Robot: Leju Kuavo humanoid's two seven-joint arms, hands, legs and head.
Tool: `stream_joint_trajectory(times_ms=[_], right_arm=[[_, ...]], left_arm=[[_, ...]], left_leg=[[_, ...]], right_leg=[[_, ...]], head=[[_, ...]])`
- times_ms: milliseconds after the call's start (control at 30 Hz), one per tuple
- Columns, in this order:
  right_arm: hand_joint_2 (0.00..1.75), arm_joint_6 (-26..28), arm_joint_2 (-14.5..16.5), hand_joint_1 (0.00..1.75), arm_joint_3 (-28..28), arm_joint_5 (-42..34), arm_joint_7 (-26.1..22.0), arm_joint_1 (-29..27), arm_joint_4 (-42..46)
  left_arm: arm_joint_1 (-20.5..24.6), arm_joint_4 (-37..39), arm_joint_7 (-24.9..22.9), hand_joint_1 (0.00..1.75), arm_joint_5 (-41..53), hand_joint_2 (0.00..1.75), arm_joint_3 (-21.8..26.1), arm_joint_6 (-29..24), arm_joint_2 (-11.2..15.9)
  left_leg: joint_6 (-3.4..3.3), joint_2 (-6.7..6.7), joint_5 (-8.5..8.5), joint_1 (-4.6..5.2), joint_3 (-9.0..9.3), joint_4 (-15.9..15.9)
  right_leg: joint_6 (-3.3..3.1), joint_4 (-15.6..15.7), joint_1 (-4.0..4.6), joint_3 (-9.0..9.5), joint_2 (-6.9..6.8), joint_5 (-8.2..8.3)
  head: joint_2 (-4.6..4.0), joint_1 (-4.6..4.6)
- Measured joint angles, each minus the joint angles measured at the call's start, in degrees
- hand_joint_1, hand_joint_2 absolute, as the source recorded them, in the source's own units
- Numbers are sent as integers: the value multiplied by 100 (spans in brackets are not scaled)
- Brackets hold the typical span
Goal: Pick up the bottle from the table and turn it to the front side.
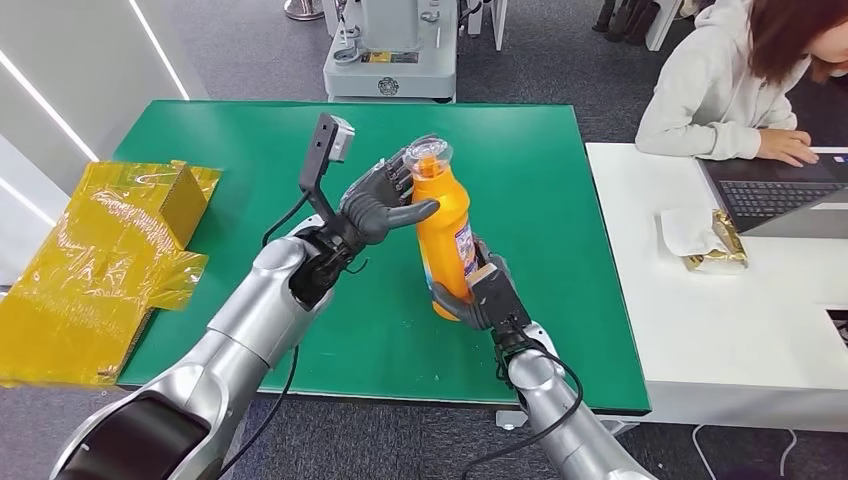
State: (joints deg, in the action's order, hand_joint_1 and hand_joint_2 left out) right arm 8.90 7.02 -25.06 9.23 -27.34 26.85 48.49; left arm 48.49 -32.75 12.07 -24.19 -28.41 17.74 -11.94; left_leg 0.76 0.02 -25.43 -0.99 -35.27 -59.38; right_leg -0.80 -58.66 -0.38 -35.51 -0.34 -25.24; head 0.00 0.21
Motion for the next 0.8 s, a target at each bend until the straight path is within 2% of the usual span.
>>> stream_joint_trajectory(times_ms=[67, 167, 367, 800], right_arm=[[175, -12, 15, 175, 44, 116, 88, -64, 99], [175, -58, 32, 175, 121, 232, 150, -137, 205], [175, -115, 35, 175, 216, 313, 206, -184, 280], [175, -148, 106, 175, 231, 386, 317, -126, 277]], left_arm=[[-2, 24, 241, 0, 752, 175, -231, -531, -69], [-1, 109, 335, 0, 1224, 175, -493, -733, -135], [39, 245, 293, 0, 1442, 175, -706, -714, -146], [101, 280, 173, 0, 1384, 175, -737, -559, -161]], left_leg=[[0, -1, 0, 0, -3, 0], [-1, 3, -1, 1, -3, 0], [-1, 3, -1, 0, -2, 1], [-1, 2, -1, 0, -3, 1]], right_leg=[[0, 0, 0, 0, -2, 0], [0, 0, 0, 0, 2, 0], [0, -1, 0, -1, 2, 0], [0, -1, 0, 0, 2, 0]], head=[[0, 1], [0, 1], [0, -1], [0, 1]])
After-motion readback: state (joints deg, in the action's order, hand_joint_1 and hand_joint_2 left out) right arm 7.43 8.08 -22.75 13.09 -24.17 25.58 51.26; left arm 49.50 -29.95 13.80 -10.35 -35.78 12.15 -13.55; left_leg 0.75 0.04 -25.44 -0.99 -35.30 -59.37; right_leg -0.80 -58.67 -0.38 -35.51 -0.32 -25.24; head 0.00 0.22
